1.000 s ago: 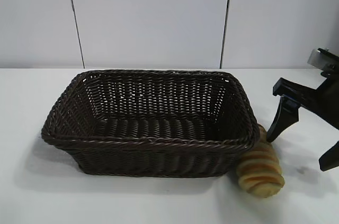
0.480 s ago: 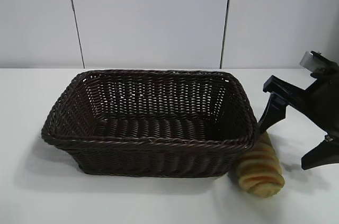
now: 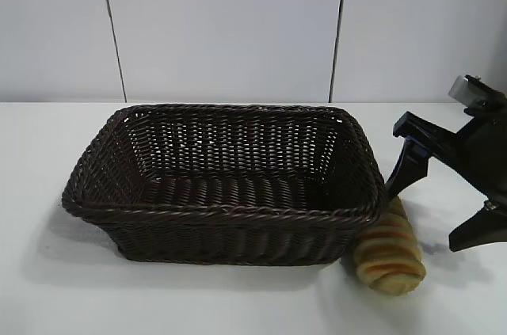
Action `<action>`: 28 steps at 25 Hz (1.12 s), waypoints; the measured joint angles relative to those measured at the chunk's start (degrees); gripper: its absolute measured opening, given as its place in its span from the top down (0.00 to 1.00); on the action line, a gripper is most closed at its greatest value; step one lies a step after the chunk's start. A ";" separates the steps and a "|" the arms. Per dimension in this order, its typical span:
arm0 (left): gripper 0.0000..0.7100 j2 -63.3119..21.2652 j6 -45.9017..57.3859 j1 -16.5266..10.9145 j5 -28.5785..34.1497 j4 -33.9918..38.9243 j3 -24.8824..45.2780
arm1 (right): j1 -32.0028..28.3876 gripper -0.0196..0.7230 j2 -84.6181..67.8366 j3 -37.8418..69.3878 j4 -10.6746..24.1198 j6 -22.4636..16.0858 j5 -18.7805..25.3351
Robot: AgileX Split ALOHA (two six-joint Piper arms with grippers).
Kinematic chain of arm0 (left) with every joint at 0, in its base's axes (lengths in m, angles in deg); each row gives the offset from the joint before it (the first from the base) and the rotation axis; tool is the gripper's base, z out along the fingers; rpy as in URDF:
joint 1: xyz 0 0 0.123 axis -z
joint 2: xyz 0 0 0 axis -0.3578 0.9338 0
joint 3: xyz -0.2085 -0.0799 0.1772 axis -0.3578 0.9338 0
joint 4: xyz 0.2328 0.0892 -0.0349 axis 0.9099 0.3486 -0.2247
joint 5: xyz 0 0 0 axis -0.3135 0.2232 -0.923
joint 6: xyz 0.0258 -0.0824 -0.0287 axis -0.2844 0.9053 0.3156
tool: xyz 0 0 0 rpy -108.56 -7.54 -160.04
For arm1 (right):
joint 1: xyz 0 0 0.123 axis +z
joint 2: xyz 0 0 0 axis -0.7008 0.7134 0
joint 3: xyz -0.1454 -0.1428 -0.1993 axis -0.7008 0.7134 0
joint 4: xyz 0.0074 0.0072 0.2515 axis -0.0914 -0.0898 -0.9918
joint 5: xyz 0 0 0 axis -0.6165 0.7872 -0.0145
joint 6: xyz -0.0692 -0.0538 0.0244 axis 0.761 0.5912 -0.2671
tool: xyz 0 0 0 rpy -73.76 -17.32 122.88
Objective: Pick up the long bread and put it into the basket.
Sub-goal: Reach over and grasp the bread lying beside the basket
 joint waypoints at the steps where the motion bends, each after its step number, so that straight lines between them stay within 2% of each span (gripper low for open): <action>1: 0.03 0.00 0.00 0.00 0.00 0.00 0.00 | 0.00 0.19 0.16 0.00 0.00 0.00 -0.11; 9: 0.03 0.00 0.00 0.00 0.00 0.00 0.00 | 0.62 0.21 3.32 0.00 -0.87 0.69 -0.58; 14: 0.03 0.00 0.00 0.00 0.00 0.00 0.00 | 3.10 0.28 4.72 0.00 -2.74 1.38 -1.88; 16: 0.03 0.00 0.00 0.00 0.00 0.00 0.00 | 4.05 0.35 4.87 -0.05 -3.31 1.50 -2.45; 21: 0.03 0.00 0.00 0.00 0.00 0.00 0.00 | 4.22 0.64 4.87 -0.09 -4.10 1.45 -2.77; 24: 0.03 0.00 0.00 0.00 0.00 0.00 0.00 | 4.22 0.79 4.87 -0.09 -4.10 1.45 -2.77; 26: 0.03 0.00 0.00 0.00 0.00 0.00 0.00 | 4.22 0.85 4.87 -0.09 -4.10 1.45 -2.71; 28: 0.03 0.00 0.00 0.00 0.00 0.00 0.00 | 4.22 0.87 4.87 -0.09 -4.10 1.45 -2.66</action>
